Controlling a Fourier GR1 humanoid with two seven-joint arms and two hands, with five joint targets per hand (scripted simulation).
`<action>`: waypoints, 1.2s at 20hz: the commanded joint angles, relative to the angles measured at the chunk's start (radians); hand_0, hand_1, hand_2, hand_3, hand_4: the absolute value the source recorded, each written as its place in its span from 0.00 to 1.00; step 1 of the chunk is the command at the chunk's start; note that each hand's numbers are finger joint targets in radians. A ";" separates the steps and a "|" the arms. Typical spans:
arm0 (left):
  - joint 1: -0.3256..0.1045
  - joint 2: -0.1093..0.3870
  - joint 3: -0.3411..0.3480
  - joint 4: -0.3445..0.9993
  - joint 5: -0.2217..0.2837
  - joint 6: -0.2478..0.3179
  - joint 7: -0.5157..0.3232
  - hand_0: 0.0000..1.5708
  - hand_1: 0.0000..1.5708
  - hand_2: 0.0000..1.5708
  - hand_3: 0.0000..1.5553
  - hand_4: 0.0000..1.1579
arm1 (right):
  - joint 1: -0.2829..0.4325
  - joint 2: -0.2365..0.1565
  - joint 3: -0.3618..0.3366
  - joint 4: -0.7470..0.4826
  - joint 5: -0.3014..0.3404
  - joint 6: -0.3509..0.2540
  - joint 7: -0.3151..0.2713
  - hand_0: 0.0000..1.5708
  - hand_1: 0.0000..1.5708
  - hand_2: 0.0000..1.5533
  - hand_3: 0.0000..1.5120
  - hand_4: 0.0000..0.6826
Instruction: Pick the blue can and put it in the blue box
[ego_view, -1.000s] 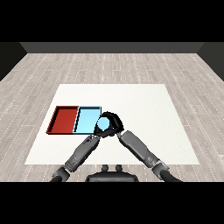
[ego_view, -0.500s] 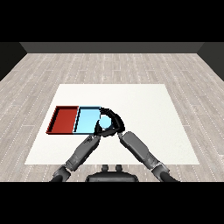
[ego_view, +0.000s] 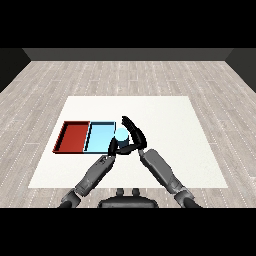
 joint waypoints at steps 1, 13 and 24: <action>0.037 0.036 0.060 -0.016 -0.036 -0.062 -0.023 1.00 1.00 1.00 0.97 0.98 | 0.058 0.000 -0.040 -0.049 0.031 0.036 0.012 0.00 0.00 0.00 0.00 0.00; 0.010 0.002 0.097 0.028 -0.137 -0.007 0.005 1.00 1.00 1.00 0.96 0.97 | 0.370 -0.135 -0.136 -0.514 0.001 0.058 0.068 0.00 0.00 0.00 0.00 0.00; -0.093 0.147 0.285 0.189 -0.137 -0.054 0.089 1.00 1.00 1.00 0.96 0.98 | 0.427 -0.200 -0.374 -0.479 -0.106 0.141 0.035 0.00 0.00 0.00 0.00 0.00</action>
